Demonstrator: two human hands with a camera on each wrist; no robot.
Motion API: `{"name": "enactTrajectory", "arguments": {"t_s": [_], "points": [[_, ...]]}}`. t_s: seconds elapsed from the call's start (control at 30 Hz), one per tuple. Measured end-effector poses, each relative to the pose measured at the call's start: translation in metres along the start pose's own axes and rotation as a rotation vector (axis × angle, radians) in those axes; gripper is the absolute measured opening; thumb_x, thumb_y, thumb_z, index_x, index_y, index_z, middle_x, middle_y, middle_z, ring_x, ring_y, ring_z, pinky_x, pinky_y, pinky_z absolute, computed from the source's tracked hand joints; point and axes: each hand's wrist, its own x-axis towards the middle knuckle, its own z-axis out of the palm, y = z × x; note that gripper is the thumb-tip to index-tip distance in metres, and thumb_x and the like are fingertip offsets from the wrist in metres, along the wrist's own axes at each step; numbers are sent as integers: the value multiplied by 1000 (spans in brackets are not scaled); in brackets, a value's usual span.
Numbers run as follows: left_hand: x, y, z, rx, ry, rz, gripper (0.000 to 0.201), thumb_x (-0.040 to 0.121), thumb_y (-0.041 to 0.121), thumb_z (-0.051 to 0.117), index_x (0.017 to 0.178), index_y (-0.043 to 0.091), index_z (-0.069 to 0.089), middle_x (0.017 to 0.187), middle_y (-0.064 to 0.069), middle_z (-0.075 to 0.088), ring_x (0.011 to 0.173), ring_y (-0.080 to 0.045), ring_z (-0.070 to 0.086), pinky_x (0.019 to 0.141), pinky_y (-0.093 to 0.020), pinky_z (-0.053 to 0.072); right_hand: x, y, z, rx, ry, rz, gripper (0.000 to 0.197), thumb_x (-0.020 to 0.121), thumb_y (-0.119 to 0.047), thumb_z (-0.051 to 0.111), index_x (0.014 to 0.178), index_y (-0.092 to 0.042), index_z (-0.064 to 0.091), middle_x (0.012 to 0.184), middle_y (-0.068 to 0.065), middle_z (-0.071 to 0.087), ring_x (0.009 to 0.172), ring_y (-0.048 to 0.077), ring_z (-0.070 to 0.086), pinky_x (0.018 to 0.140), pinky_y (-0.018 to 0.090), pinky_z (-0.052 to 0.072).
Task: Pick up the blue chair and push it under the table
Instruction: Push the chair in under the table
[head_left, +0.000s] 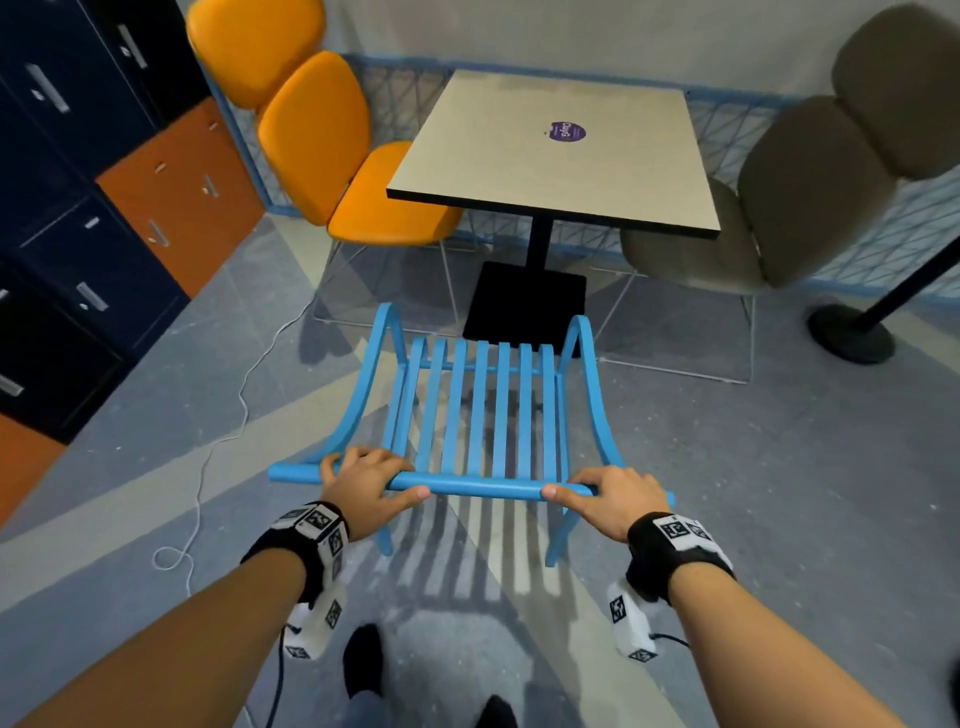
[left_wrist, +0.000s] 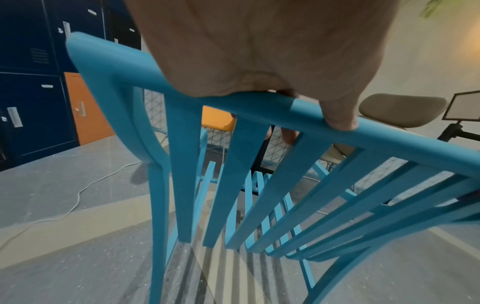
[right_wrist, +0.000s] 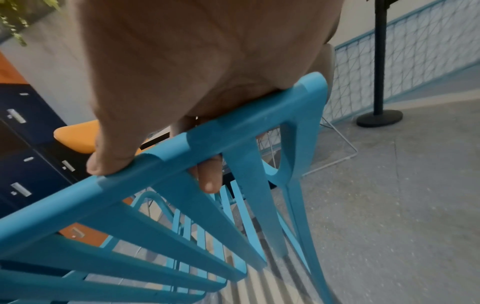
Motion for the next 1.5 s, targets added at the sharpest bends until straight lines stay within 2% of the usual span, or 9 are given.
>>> {"name": "enactTrajectory", "arguments": {"t_s": [0.27, 0.47, 0.57, 0.8, 0.9, 1.0, 1.17, 1.33, 1.5], "points": [[-5, 2, -1, 65, -45, 39, 67, 74, 87, 18, 110, 46, 57, 104, 23, 58, 99, -9, 41, 85, -40, 21, -23, 1, 14, -12, 30, 56, 92, 58, -105, 21, 99, -39, 71, 77, -12, 69, 81, 14, 61, 93, 44, 43], [-4, 5, -15, 70, -161, 59, 51, 77, 83, 31, 106, 49, 57, 100, 21, 60, 100, -10, 42, 84, -40, 25, -33, -5, 16, 6, 29, 59, 88, 57, -105, 22, 79, -32, 67, 69, -9, 68, 71, 11, 61, 88, 42, 47], [-4, 10, -14, 85, -173, 83, 53, 75, 86, 27, 103, 52, 55, 100, 20, 61, 98, -10, 44, 82, -40, 26, -37, -4, 18, 25, 29, 58, 87, 55, -106, 24, 78, -33, 67, 67, -9, 66, 69, 10, 61, 86, 41, 50], [-4, 15, -14, 100, -180, 106, 58, 66, 92, 13, 96, 58, 48, 92, 22, 57, 94, -8, 44, 79, -38, 25, -42, -7, 14, 31, 21, 50, 82, 58, -102, 33, 69, -27, 64, 56, -8, 55, 57, 11, 54, 55, 29, 40], [-5, 15, -15, 115, -211, 107, 48, 73, 88, 21, 97, 58, 48, 97, 24, 57, 95, -9, 41, 80, -39, 24, -44, -7, 18, 12, 12, 60, 83, 58, -102, 35, 73, -27, 66, 58, -8, 59, 59, 11, 57, 55, 28, 41], [-3, 14, -14, 129, -221, 116, 61, 72, 89, 20, 108, 55, 55, 98, 25, 55, 96, -9, 41, 79, -39, 24, -45, -9, 18, -40, 49, 32, 86, 62, -101, 34, 84, -25, 71, 66, -7, 64, 65, 13, 62, 57, 28, 45], [-7, 16, -10, 142, -173, 165, 69, 74, 86, 15, 121, 53, 53, 109, 24, 60, 98, -7, 40, 78, -38, 22, -44, -21, 31, -78, 116, -99, 86, 72, -95, 29, 124, -35, 60, 109, -12, 65, 98, 15, 63, 85, 38, 51], [-9, 16, -6, 112, -121, 154, 61, 78, 85, 21, 119, 53, 55, 109, 27, 57, 110, -5, 37, 89, -42, 17, -41, -21, 38, -166, 94, -100, 88, 72, -97, 21, 119, -36, 62, 105, -11, 66, 92, 16, 63, 84, 39, 48], [-4, 11, -9, 99, -68, 163, 62, 78, 85, 24, 112, 49, 61, 98, 23, 63, 96, -6, 39, 78, -37, 15, -36, -22, 35, -266, 96, -122, 87, 71, -97, 13, 101, -32, 63, 80, -8, 63, 73, 18, 61, 63, 34, 42]]}}
